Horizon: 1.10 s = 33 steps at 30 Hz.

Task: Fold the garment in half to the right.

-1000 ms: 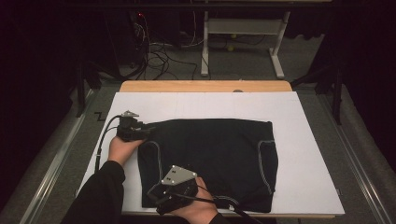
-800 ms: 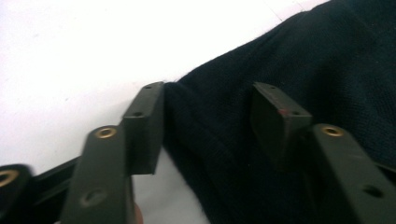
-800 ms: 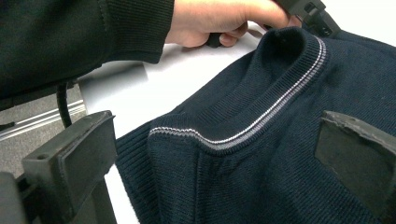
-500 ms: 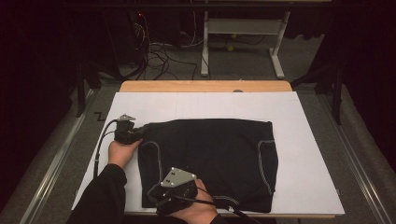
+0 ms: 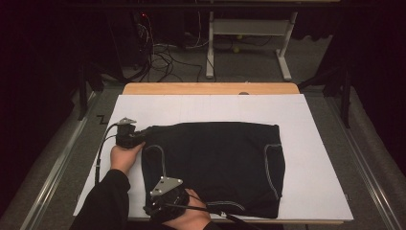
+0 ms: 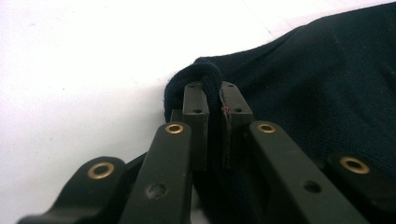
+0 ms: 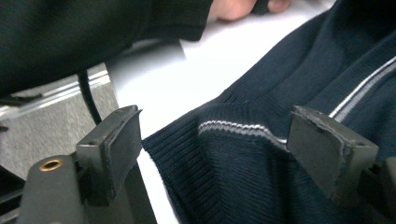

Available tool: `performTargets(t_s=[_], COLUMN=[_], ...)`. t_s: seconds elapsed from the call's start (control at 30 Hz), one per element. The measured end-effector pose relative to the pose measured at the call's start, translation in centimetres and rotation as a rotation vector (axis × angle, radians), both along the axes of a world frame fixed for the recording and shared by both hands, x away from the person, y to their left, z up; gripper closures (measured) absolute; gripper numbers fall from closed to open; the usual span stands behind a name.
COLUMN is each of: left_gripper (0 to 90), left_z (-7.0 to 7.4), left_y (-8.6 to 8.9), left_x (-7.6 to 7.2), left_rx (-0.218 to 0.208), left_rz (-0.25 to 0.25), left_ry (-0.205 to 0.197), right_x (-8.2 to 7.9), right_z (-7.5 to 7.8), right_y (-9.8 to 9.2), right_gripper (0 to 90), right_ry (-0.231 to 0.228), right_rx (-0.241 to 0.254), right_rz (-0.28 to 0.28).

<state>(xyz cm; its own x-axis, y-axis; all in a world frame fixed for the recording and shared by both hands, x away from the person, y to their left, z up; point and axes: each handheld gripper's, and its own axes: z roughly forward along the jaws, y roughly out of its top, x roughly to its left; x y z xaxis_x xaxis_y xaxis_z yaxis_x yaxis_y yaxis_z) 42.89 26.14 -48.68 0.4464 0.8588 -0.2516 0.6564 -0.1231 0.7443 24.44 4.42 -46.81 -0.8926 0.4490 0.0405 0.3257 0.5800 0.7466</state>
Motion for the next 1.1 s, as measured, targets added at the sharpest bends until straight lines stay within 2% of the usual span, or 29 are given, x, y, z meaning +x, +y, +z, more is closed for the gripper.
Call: performTargets(t_s=[0.3,0.37,0.43,0.5,0.63,0.97,1.1], left_gripper=[79.7,79.7,79.7,79.7,79.7,79.7,79.7], left_z=[0.0,0.0,0.0,0.0,0.0,0.0,0.0], left_y=[0.0,0.0,0.0,-0.1,-0.2,-0.2,-0.2], left_x=[0.0,0.1,0.0,0.0,0.0,0.0,0.0], left_rx=[-0.002,-0.004,0.0,0.006,0.013,0.015,0.015], left_rz=[-0.001,-0.002,-0.005,-0.006,-0.002,-0.001,-0.001], left_ry=[0.004,0.006,0.004,0.001,0.003,0.004,0.004], right_x=[-0.7,-0.7,-0.9,-0.9,-1.2,-0.9,-0.2], right_z=[-1.4,-1.5,-1.6,-1.5,-1.6,-1.2,-1.0], right_y=[1.8,2.2,2.4,2.4,2.5,1.8,1.3], right_gripper=[9.6,9.8,14.4,18.5,23.3,54.1,65.9], right_ry=[-0.013,-0.035,-0.065,-0.074,-0.119,-0.148,-0.122], right_rx=[-0.074,-0.099,-0.123,-0.126,-0.162,-0.177,-0.154], right_rz=[0.011,0.013,-0.005,-0.027,-0.025,-0.063,-0.081])
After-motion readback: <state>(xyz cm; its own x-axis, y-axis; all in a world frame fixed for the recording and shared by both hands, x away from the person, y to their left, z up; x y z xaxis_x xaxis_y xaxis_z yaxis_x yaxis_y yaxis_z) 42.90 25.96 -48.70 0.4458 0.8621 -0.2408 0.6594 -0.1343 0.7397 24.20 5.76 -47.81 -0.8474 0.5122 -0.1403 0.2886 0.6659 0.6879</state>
